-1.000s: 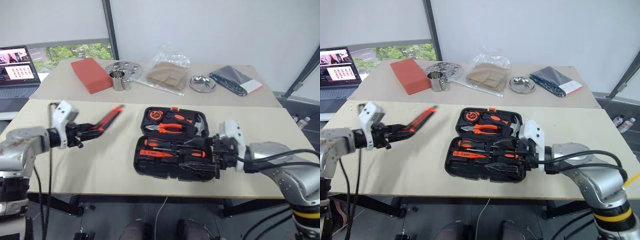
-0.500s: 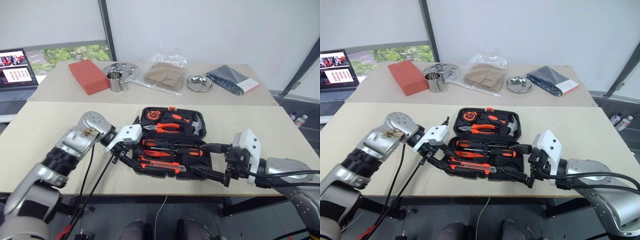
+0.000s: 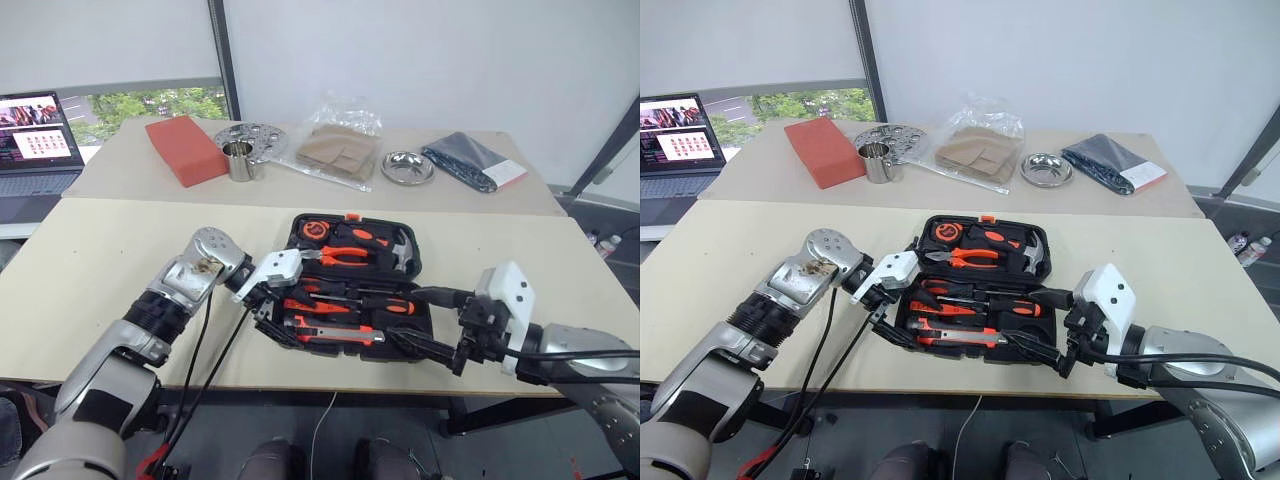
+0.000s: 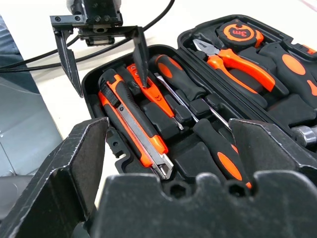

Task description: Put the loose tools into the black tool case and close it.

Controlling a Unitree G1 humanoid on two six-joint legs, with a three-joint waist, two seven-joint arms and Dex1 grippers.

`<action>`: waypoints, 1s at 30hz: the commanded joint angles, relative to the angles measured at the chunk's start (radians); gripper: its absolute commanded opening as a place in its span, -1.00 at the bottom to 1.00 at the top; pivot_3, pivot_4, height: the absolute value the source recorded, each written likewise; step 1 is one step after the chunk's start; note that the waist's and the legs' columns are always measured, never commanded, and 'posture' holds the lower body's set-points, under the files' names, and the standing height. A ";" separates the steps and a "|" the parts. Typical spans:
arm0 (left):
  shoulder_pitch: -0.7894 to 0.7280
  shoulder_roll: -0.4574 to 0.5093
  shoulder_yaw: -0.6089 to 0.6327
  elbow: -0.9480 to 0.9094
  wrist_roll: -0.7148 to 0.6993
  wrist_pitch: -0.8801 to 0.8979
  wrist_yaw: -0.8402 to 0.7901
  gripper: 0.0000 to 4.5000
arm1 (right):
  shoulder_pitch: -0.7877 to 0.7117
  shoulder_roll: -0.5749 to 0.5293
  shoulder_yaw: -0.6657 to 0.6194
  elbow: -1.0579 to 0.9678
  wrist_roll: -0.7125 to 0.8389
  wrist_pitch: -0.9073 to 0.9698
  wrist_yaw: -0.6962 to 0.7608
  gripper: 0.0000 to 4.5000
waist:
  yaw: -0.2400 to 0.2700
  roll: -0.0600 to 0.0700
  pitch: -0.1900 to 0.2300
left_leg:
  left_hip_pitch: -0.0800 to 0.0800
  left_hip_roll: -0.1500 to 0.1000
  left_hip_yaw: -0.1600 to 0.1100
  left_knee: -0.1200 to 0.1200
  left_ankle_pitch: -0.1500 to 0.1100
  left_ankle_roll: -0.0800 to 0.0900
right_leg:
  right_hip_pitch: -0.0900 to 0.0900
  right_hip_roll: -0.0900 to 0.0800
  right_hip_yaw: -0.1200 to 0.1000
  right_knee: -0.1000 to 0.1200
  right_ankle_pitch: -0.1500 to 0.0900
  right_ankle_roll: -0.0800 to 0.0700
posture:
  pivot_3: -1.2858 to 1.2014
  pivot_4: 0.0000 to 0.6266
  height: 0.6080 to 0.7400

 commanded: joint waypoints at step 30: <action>0.126 -0.066 0.127 -0.171 0.032 -0.016 0.076 -0.98 | -0.011 0.000 -0.066 0.028 0.084 0.032 -0.046 1.00 | 0.014 0.004 -0.006 | 0.004 0.000 -0.001 0.000 -0.001 0.001 | 0.005 -0.002 0.000 -0.001 0.001 0.000 | 0.03 -0.52 0.91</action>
